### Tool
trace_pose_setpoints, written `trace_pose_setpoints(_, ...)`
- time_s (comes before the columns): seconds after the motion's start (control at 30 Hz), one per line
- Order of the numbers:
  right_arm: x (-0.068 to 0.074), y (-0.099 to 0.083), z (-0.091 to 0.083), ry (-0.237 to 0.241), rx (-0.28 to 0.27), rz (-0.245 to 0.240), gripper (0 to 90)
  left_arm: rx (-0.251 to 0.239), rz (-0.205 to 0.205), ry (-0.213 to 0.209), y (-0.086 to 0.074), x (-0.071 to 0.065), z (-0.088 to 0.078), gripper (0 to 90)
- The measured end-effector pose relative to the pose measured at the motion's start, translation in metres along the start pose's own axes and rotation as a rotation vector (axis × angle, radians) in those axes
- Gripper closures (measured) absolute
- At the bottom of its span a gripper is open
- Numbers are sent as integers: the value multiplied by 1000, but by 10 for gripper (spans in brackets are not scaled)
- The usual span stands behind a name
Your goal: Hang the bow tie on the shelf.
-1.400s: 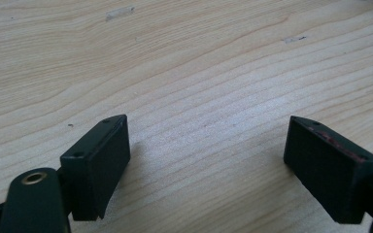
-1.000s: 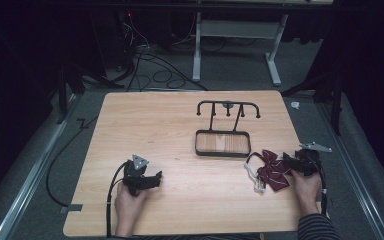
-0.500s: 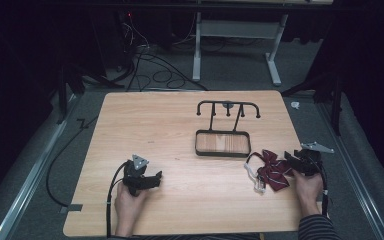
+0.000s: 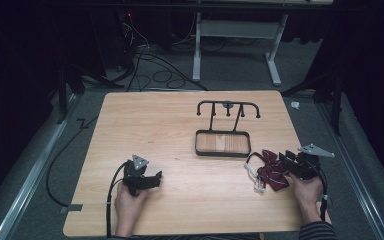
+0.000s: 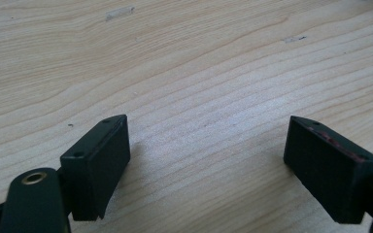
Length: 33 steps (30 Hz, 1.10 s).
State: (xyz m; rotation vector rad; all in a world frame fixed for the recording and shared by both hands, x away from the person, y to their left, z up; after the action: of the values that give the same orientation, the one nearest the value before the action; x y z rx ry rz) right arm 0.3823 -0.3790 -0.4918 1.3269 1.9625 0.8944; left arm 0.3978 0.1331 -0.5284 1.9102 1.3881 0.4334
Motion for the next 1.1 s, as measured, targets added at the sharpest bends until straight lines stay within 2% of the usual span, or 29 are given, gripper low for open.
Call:
trace_pose_setpoints(0.13,9,3,-2,29,-10,-33,685,0,0,0,0,0,0,173)
trace_pose_setpoints(0.27,14,5,0,67,-5,-14,703,0,0,0,0,0,0,173)
trace_pose_setpoints(0.47,24,12,4,98,3,-44,723,0,0,0,0,0,0,173)
trace_pose_setpoints(0.83,37,26,16,129,33,-77,747,0,0,0,0,0,0,173)
trace_pose_setpoints(0.97,44,30,28,154,69,-90,747,0,0,0,0,0,0,173)
trace_pose_setpoints(1.1,45,33,36,148,87,-105,750,0,0,0,0,0,0,173)
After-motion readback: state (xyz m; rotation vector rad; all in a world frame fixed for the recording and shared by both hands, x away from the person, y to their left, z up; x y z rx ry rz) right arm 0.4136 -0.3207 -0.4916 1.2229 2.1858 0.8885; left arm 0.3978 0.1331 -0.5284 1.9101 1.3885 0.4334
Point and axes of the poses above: each handheld gripper's, and its own axes: z roughly forward along the jaws, y roughly out of its top, x roughly to its left, the point moved 3 cm from there along z, roughly forward along the jaws, and after that the axes turned 10 degrees about -z, right-handed, at the moved point
